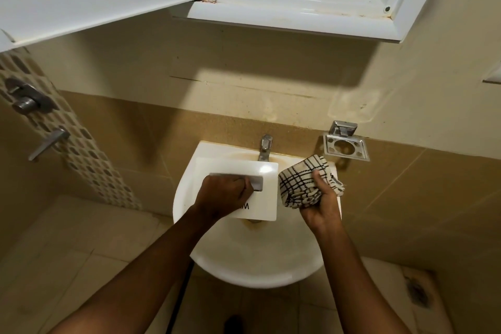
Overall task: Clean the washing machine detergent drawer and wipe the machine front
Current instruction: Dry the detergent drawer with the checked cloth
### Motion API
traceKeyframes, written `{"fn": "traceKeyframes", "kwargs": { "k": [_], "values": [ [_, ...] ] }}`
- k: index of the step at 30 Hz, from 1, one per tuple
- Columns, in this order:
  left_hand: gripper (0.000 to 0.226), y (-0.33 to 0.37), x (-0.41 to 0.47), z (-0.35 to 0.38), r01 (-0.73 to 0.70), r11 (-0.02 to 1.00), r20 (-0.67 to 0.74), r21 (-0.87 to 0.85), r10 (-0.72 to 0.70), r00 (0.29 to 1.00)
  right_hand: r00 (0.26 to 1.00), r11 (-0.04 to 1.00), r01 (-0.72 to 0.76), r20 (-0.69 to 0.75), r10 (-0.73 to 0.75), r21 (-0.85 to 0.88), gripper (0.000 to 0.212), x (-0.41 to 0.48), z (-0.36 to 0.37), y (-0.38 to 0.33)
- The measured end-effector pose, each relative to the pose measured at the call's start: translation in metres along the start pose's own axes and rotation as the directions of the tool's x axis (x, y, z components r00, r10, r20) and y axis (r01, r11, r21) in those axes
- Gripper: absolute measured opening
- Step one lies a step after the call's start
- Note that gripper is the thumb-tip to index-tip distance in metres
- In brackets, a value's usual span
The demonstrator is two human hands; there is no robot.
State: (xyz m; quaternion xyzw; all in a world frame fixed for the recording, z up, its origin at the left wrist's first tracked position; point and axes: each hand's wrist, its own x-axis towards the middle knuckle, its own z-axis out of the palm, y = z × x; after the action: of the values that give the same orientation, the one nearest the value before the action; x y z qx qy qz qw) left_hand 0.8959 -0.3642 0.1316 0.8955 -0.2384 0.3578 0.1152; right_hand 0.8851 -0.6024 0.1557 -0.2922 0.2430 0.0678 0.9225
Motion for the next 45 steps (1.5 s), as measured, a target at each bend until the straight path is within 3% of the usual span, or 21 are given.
{"fn": "traceKeyframes", "kwargs": {
  "k": [5,14,17,19,22,24,27,30,32,35,40,43,45],
  "values": [
    [0.044,0.008,0.001,0.001,-0.013,1.000,-0.013,-0.019,0.013,1.000,0.998,0.998,-0.049,-0.033,0.048,-0.038,0.046,-0.004,-0.004,0.004],
    [0.046,0.014,0.006,-0.003,-0.010,1.000,-0.031,-0.018,0.010,0.999,0.999,0.997,-0.032,-0.045,0.029,-0.064,0.032,-0.002,-0.015,0.006],
    [0.046,0.015,0.003,0.000,-0.008,0.999,-0.003,-0.031,0.008,1.000,0.998,0.995,0.017,-0.060,-0.023,-0.103,0.035,0.001,-0.021,0.009],
    [0.047,0.014,0.003,0.001,0.022,0.999,0.007,-0.032,-0.021,1.000,0.987,0.967,0.110,-0.092,-0.134,-0.228,0.039,0.002,-0.022,0.011],
    [0.047,0.014,0.003,-0.001,0.053,0.998,0.022,-0.031,-0.052,0.998,0.902,0.738,0.257,-0.118,-0.414,-0.624,0.019,0.003,-0.022,0.012],
    [0.048,0.013,0.003,-0.004,0.047,0.999,0.010,-0.022,-0.047,0.999,0.830,0.497,0.346,0.013,-0.557,-0.796,0.026,0.007,-0.026,0.014],
    [0.048,0.015,0.005,-0.010,0.056,0.998,0.012,-0.013,-0.056,0.998,0.692,0.093,0.500,0.332,-0.641,-0.861,0.071,0.008,-0.034,0.015],
    [0.048,0.018,0.005,-0.010,0.068,0.998,0.024,-0.007,-0.068,0.997,0.619,-0.109,0.507,0.449,-0.644,-0.855,0.080,0.004,-0.033,0.010],
    [0.047,0.021,0.006,-0.011,-0.015,1.000,0.050,-0.006,0.015,0.999,0.588,-0.188,0.503,0.494,-0.640,-0.844,0.081,0.005,-0.037,0.010],
    [0.044,0.026,0.008,-0.016,-0.160,0.987,0.066,0.001,0.160,0.985,0.585,-0.200,0.488,0.488,-0.648,-0.850,0.082,0.004,-0.045,0.010],
    [0.046,0.028,0.008,-0.015,-0.147,0.989,0.089,0.008,0.146,0.985,0.588,-0.160,0.492,0.463,-0.663,-0.856,0.080,-0.004,-0.050,0.013],
    [0.052,0.031,0.007,-0.015,0.133,0.991,0.111,-0.009,-0.131,0.985,0.601,-0.078,0.514,0.424,-0.678,-0.854,0.078,-0.007,-0.049,0.015],
    [0.054,0.032,0.007,-0.015,0.361,0.932,0.122,-0.045,-0.353,0.928,0.668,0.081,0.491,0.315,-0.674,-0.868,0.072,-0.004,-0.052,0.019]
  ]
}}
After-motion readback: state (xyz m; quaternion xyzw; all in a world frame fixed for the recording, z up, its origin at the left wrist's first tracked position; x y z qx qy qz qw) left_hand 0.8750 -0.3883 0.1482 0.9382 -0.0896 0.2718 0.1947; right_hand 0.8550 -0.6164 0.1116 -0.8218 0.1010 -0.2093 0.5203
